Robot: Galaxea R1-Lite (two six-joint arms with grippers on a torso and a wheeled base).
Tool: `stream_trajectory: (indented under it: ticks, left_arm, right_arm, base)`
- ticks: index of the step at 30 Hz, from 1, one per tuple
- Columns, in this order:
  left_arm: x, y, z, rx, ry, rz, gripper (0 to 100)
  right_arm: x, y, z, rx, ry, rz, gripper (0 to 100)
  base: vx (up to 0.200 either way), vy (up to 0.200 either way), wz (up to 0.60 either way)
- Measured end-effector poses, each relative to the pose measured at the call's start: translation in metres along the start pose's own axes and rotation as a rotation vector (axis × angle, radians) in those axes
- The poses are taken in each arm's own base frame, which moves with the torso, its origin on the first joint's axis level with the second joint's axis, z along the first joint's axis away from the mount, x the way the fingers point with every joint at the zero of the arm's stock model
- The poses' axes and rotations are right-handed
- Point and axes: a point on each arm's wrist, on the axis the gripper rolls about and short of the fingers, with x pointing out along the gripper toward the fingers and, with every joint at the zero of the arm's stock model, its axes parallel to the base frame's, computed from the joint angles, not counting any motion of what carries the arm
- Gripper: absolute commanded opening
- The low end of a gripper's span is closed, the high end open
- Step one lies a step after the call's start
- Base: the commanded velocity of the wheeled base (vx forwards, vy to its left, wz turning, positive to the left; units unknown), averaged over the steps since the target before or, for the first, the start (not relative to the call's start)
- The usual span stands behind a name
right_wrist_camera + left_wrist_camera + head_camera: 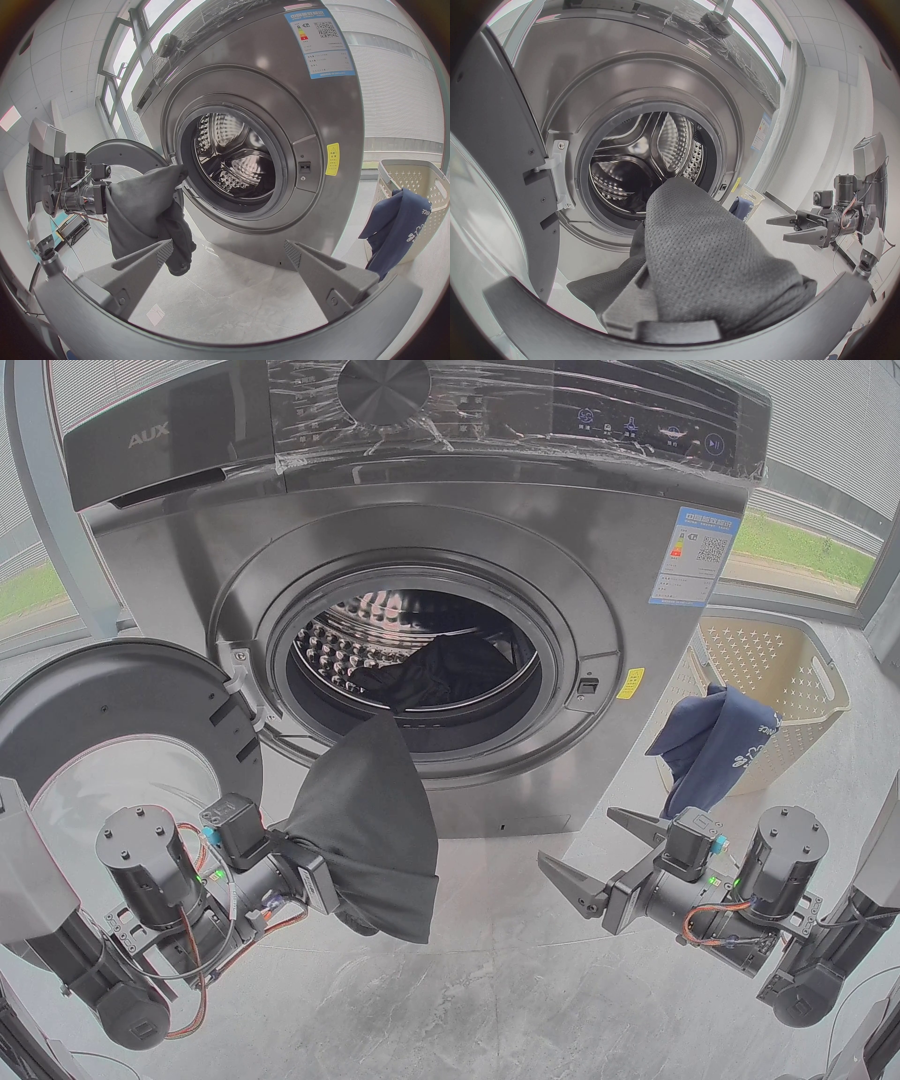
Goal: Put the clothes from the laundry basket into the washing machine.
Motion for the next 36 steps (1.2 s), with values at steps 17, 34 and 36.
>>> stream_trajectory:
  ticks: [17, 34, 36]
  left_arm:
    - [0.005, -0.003, -0.013, 0.003, 0.049, -0.008, 0]
    - [0.007, -0.007, -0.016, 0.004, 0.06, -0.025, 0]
    - [0.007, -0.008, -0.016, 0.004, 0.062, -0.029, 0]
  right_arm:
    - [0.0, 0.004, -0.001, 0.0, 0.003, 0.013, 100]
    - [0.0, 0.009, -0.001, 0.002, 0.005, 0.027, 100]
    - [0.0, 0.009, -0.002, 0.002, 0.006, 0.027, 100]
  base:
    - [0.094, 0.0, 0.0]
    - [0.094, 0.0, 0.0]
    - [0.0, 0.0, 0.0]
